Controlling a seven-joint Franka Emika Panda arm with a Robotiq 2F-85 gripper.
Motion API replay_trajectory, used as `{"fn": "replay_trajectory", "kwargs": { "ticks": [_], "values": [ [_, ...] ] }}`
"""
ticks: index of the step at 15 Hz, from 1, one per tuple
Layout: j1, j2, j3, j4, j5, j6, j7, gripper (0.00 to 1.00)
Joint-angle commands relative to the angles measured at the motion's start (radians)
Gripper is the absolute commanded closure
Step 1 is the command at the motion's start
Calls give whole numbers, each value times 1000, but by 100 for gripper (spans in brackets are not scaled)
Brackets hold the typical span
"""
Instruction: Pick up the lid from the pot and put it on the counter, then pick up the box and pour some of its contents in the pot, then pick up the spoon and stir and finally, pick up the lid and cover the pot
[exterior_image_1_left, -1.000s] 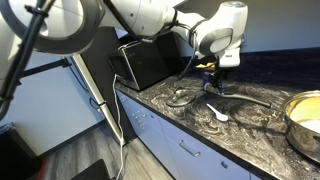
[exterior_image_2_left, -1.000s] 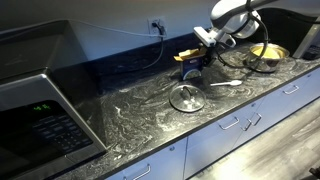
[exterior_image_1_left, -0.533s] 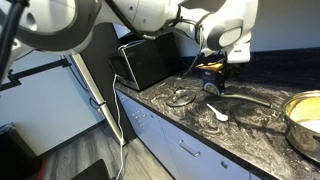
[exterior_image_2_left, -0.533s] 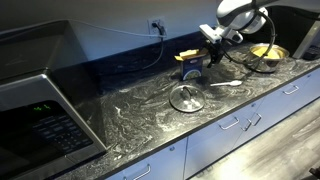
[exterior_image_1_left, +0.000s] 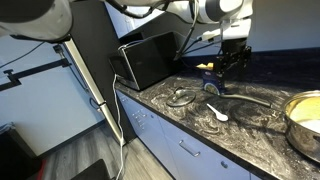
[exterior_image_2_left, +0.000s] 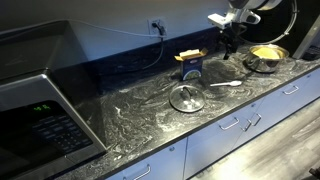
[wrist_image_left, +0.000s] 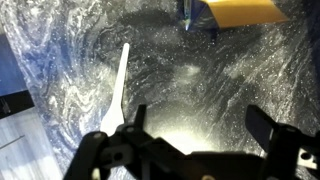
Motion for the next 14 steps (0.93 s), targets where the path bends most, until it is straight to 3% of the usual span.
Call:
{"fn": "replay_trajectory", "kwargs": {
  "ticks": [1,2,6,9,14],
  "values": [
    [21,-92,7,-124,-9,30,45,0],
    [2,-29,13,-31,-9,4,20,0],
    [0,-29,15,-36,-8,4,18,0],
    [47,-74,-32,-141,-76,92,110,0],
    [68,-145,-33,-359,-106,208,172,0]
  ]
}}
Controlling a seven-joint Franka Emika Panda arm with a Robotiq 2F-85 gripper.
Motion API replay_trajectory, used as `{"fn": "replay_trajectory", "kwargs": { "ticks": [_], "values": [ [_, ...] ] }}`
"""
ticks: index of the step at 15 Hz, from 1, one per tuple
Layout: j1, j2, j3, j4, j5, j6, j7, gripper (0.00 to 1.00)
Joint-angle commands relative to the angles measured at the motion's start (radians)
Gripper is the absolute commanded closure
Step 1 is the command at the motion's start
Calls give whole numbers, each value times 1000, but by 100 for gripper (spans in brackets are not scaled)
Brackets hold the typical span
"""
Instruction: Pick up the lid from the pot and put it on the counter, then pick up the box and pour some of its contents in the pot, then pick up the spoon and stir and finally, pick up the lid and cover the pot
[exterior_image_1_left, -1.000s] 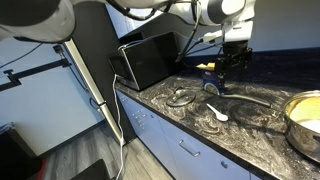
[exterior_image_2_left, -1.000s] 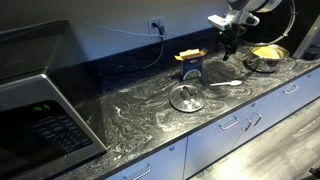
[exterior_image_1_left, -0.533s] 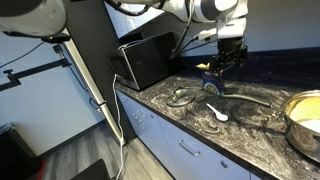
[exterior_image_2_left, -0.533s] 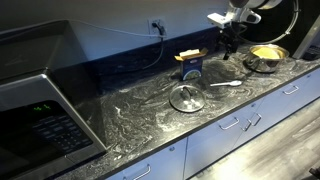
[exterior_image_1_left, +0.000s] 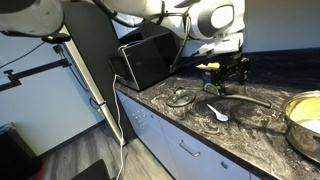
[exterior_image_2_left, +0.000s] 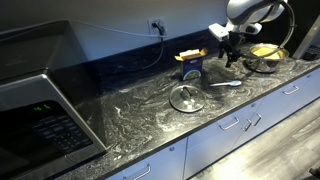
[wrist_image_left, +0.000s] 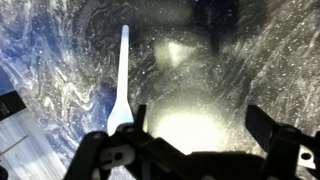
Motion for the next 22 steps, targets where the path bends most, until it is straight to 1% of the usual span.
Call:
{"fn": "replay_trajectory", "kwargs": {
  "ticks": [1,3,4,7,9,11,16,22],
  "values": [
    [19,-108,-2,-204,-13,56,37,0],
    [16,-141,1,-263,-12,54,23,0],
    [2,-52,9,-145,-7,25,16,0],
    [1,-57,9,-157,-7,25,16,0],
    [26,-51,-3,-161,-30,40,52,0],
    [46,-66,-6,-193,-47,69,76,0],
    [78,-71,-4,-213,-78,80,138,0],
    [87,-48,-4,-208,-99,95,182,0]
  ]
}}
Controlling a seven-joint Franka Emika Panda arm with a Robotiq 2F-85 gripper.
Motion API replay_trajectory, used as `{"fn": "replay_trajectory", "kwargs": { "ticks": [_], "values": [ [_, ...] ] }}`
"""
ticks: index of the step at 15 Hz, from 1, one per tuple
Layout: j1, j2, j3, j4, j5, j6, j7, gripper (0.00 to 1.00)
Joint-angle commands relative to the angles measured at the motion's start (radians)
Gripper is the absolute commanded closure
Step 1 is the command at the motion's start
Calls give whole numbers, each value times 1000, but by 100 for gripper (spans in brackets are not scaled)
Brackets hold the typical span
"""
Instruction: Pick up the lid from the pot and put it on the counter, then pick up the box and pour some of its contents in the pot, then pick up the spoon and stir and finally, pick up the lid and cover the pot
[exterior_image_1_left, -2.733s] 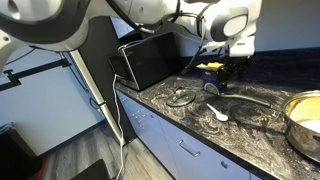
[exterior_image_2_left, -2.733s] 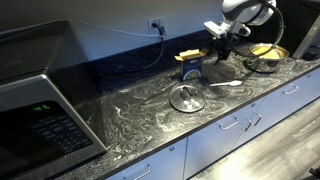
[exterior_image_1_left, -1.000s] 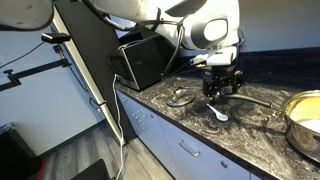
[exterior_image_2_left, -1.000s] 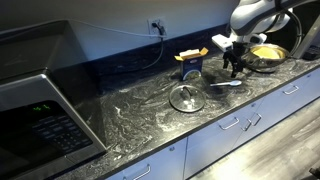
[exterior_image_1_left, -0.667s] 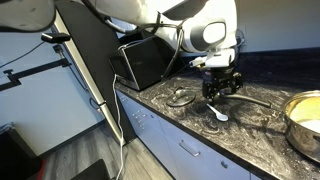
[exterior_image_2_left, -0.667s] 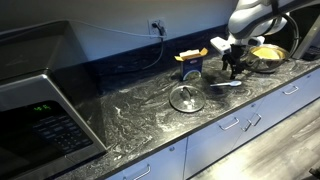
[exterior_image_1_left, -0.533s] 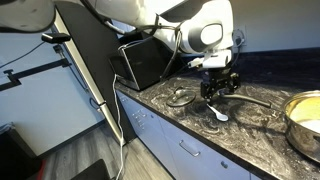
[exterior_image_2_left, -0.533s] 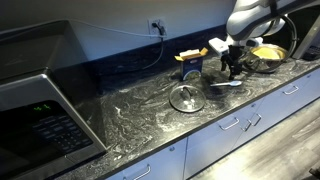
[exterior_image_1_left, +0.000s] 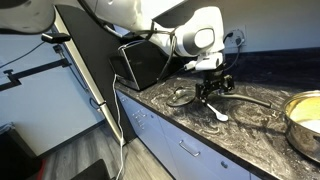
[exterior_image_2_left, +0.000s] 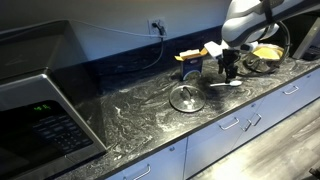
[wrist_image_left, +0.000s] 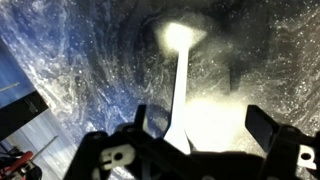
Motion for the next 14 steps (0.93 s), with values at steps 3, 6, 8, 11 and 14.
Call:
{"fn": "replay_trajectory", "kwargs": {
  "ticks": [3,6,8,11,14],
  "values": [
    [14,1,-6,-25,-35,32,49,0],
    [19,10,-4,-24,-47,35,52,0],
    [23,14,-4,-25,-52,36,53,0],
    [28,18,-2,-29,-50,40,53,0],
    [31,18,-1,-35,-47,47,53,0]
  ]
}}
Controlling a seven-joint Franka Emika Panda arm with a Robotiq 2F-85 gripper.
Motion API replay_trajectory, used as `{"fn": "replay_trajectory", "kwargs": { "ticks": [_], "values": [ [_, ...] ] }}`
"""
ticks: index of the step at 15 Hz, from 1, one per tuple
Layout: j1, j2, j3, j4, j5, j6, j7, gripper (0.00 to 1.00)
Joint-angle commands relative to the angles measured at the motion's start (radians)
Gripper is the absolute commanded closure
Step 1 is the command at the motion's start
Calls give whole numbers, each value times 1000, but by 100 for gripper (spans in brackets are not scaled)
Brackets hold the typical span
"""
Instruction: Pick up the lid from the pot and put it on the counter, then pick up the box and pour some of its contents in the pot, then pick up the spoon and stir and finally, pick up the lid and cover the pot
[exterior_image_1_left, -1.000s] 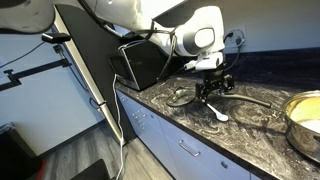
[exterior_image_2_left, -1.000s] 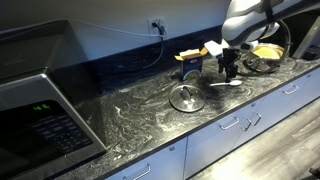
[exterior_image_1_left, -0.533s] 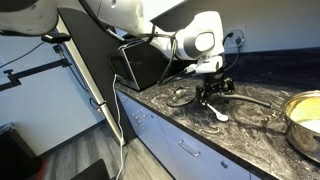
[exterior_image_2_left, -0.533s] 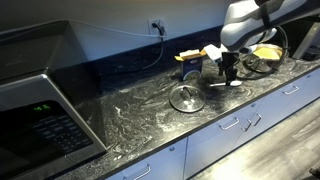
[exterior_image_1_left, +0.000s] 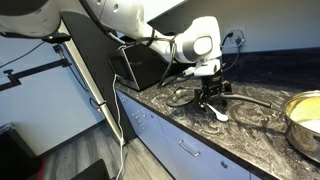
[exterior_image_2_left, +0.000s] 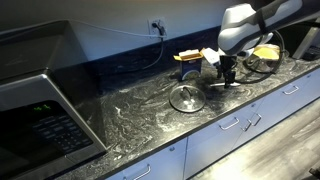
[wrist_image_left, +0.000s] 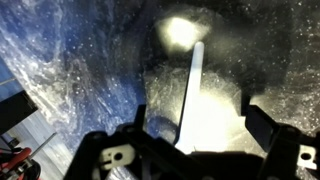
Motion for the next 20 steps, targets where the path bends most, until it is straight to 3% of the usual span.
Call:
{"fn": "replay_trajectory", "kwargs": {
  "ticks": [1,4,5,6,8,16,20],
  "values": [
    [13,-17,-1,-34,-15,35,38,0],
    [15,-14,0,-36,-14,37,38,3],
    [15,-13,0,-36,-14,37,37,26],
    [16,-11,0,-36,-15,38,38,27],
    [17,-12,-1,-37,-15,50,39,39],
    [26,-25,-15,-44,-29,85,52,99],
    [-5,-74,-11,-62,-11,84,16,97]
  ]
}}
